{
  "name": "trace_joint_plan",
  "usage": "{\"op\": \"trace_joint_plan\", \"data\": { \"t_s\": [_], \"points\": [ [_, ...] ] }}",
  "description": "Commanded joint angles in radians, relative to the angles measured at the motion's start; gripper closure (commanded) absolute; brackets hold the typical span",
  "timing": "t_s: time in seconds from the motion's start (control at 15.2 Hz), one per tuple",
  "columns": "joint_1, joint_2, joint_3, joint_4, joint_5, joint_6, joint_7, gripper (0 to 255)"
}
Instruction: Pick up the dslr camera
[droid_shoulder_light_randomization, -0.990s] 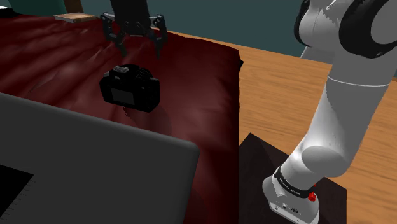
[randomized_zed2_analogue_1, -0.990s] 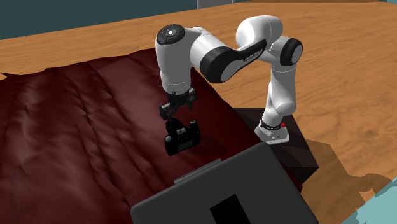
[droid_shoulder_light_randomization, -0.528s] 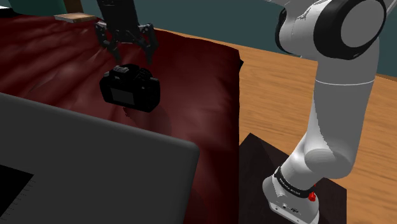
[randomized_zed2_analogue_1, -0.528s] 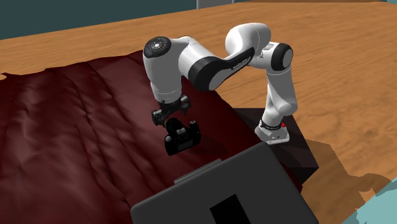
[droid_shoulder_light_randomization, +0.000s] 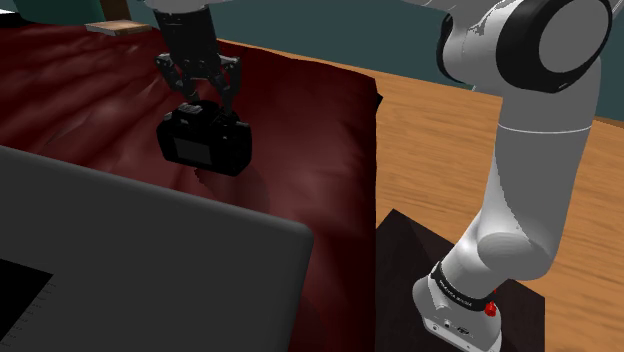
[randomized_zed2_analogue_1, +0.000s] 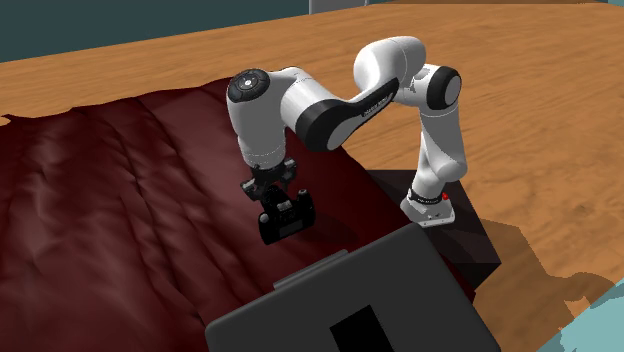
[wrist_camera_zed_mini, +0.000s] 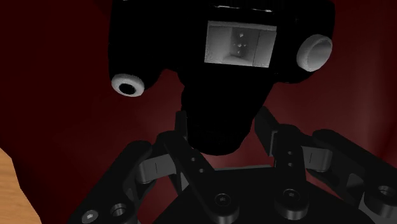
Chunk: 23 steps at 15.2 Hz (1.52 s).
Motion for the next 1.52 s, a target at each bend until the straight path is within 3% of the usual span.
{"op": "trace_joint_plan", "data": {
  "t_s": [0.0,0.4,0.92,1.32,1.45],
  "points": [
    [0.0,0.0,0.0,-0.001,0.001,0.001,0.0,255],
    [0.005,0.003,0.0,0.016,-0.001,-0.013,-0.002,255],
    [0.08,0.063,-0.009,0.219,-0.047,-0.158,-0.018,255],
    [0.187,0.149,-0.033,0.455,-0.115,-0.301,-0.045,255],
    [0.191,0.152,-0.035,0.463,-0.118,-0.306,-0.046,255]
  ]
}}
